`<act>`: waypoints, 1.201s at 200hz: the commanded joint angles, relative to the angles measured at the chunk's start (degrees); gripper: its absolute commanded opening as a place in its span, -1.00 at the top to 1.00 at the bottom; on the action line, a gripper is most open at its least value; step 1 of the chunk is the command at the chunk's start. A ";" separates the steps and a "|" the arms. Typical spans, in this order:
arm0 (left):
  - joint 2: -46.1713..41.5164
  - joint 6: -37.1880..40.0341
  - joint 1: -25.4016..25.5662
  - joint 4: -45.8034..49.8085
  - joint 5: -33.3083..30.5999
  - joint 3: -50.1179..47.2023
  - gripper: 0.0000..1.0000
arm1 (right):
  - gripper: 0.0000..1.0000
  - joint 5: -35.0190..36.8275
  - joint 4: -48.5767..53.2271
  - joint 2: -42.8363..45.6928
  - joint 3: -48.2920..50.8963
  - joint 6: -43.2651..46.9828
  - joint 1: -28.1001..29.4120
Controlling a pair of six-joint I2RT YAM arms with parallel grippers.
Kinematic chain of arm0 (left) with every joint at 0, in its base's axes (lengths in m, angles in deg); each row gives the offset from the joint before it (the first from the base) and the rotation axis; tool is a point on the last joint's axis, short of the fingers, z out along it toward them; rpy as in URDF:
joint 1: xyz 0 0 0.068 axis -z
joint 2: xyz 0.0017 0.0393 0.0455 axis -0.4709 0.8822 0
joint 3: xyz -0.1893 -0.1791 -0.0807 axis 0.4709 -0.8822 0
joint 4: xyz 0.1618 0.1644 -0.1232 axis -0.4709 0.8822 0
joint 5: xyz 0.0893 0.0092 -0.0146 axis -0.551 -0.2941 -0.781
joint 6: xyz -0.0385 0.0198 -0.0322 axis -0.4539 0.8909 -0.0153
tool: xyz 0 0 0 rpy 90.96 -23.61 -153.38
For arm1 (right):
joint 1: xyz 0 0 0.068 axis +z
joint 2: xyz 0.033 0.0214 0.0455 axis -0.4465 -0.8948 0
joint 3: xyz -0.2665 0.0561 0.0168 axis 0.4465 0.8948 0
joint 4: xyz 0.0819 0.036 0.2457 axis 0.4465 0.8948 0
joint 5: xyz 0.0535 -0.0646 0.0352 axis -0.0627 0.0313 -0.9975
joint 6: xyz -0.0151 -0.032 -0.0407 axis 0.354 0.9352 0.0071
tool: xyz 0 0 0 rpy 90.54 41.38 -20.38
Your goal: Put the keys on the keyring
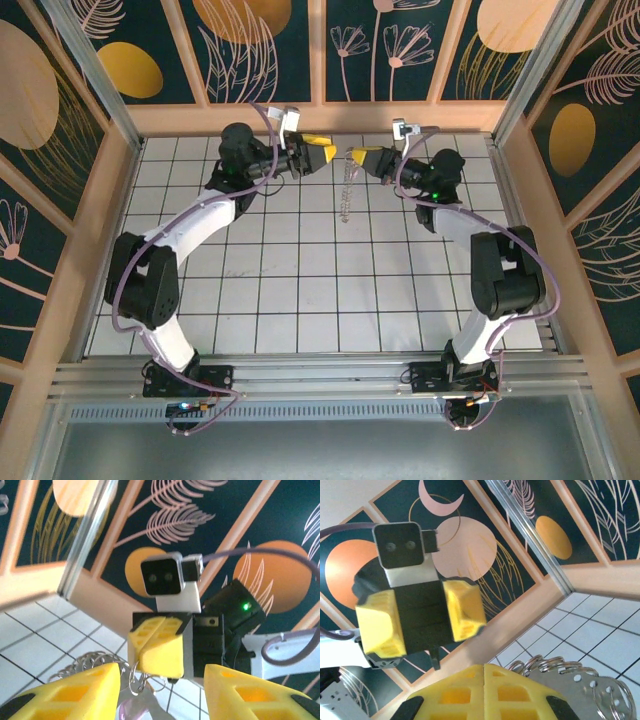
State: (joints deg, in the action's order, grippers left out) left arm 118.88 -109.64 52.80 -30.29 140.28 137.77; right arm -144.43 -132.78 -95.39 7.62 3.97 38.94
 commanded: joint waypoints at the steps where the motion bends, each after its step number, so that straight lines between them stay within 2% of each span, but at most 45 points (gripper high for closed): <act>1: 2.05 1.99 -0.02 3.69 4.43 2.42 0.04 | 1.00 -2.09 -5.08 -1.23 -2.27 -2.25 -0.01; 50: 4.45 -0.98 0.14 1.00 6.93 3.62 0.04 | 1.00 -1.85 -5.48 -1.59 -2.80 -2.60 0.62; 165: 6.48 -1.71 2.20 0.29 6.77 5.18 0.11 | 1.00 -1.65 -5.65 -2.42 -3.19 -2.60 1.66; 226: 6.75 -1.79 2.36 -0.07 6.85 5.23 0.45 | 1.00 -1.43 -5.39 -2.60 -2.90 -2.27 1.73; 240: 6.61 -1.73 2.36 -0.25 6.85 5.04 0.60 | 1.00 -1.47 -5.30 -2.72 -2.89 -2.16 1.80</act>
State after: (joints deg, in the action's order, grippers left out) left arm 125.13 -111.46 54.77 -28.02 145.37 141.39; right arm -145.66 -134.66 -97.55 6.77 1.59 40.28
